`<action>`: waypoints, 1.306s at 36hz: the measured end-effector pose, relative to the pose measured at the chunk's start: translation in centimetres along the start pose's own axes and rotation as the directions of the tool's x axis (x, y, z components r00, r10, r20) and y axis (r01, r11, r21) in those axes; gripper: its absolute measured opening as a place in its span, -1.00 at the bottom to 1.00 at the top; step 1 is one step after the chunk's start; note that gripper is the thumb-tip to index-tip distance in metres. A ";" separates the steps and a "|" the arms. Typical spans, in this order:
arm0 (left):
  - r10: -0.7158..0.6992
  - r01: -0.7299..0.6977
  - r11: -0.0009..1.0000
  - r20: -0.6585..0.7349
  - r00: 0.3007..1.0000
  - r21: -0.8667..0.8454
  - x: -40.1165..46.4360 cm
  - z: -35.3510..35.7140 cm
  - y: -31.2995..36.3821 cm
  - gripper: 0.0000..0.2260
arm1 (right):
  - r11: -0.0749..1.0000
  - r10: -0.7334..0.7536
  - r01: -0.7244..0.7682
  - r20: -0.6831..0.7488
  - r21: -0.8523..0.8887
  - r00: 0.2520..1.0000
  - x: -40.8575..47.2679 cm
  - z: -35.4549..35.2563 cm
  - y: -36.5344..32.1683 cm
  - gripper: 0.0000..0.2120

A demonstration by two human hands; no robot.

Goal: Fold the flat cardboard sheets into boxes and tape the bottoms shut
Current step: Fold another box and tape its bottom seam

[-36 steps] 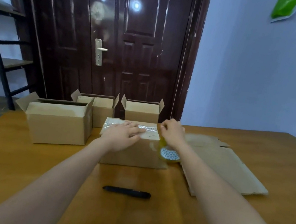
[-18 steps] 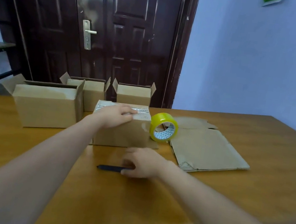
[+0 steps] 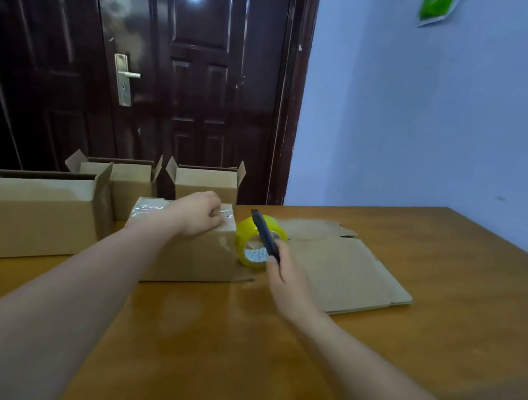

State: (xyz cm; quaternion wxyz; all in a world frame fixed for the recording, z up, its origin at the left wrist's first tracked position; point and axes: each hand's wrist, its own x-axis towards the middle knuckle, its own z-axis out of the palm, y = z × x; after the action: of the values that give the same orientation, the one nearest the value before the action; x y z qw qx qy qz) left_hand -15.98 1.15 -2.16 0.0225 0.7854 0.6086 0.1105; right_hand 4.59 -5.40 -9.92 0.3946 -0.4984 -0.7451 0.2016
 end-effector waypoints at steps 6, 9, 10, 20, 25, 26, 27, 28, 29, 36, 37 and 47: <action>-0.013 0.002 0.995 0.111 0.994 0.100 1.1 -0.5 1.5 -0.68 | 0.968 0.140 -0.130 0.029 -0.216 0.990 1.6 -1.5 2.6 -0.70; -0.035 -0.021 0.976 0.254 0.967 0.216 1.5 -0.8 2.2 -0.56 | 0.962 0.126 -0.110 0.050 -0.248 0.991 1.7 -1.4 2.5 -0.68; -0.043 -0.032 0.967 0.286 0.957 0.252 1.7 -0.8 2.3 -0.56 | 0.961 0.116 -0.100 0.046 -0.260 0.992 1.7 -1.3 2.3 -0.68; -0.132 -0.031 0.930 0.410 0.903 0.367 3.2 -1.5 3.8 -0.52 | 0.922 0.096 -0.068 0.054 -0.380 0.994 3.8 -0.2 0.5 -0.68; -0.118 -0.042 0.929 0.403 0.908 0.367 2.8 -1.5 3.7 -0.54 | 0.878 0.013 0.031 0.088 -0.477 0.996 4.3 -0.5 -0.2 -0.70; -0.115 -0.043 0.931 0.402 0.908 0.362 2.8 -1.5 3.6 -0.54 | 0.861 -0.001 0.051 0.100 -0.506 0.995 4.4 -0.8 -0.3 -0.70; -0.112 -0.042 0.933 0.401 0.909 0.356 2.8 -1.5 3.5 -0.54 | 0.843 -0.009 0.066 0.109 -0.533 0.994 4.6 -1.0 -0.4 -0.70; -0.108 -0.043 0.935 0.399 0.911 0.352 2.7 -1.5 3.5 -0.54 | 0.827 -0.014 0.077 0.117 -0.557 0.993 4.7 -1.3 -0.4 -0.71; -0.106 -0.042 0.937 0.396 0.912 0.348 2.7 -1.4 3.4 -0.54 | 0.811 -0.012 0.087 0.133 -0.579 0.991 4.8 -1.5 -0.5 -0.72; -0.106 -0.021 0.948 0.376 0.921 0.318 2.4 -1.0 3.4 -0.51 | 0.762 0.154 0.070 0.286 -0.644 0.946 3.1 -0.8 0.0 -0.76; -0.104 -0.016 0.950 0.364 0.925 0.312 2.3 -0.9 3.4 -0.51 | 0.786 0.172 0.048 0.293 -0.616 0.941 2.9 -0.7 0.2 -0.76; -0.087 0.028 0.974 0.254 0.963 0.225 1.1 -0.3 2.5 -0.54 | 0.876 -0.018 0.294 0.583 -0.382 0.812 -1.0 1.1 -0.9 -0.76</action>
State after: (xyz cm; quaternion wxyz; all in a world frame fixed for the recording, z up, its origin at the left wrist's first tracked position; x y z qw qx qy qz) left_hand -13.41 1.54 -1.31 0.0191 0.7726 0.6314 -0.0630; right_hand 3.38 -6.54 -10.38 0.0449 -0.4297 -0.8932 0.1248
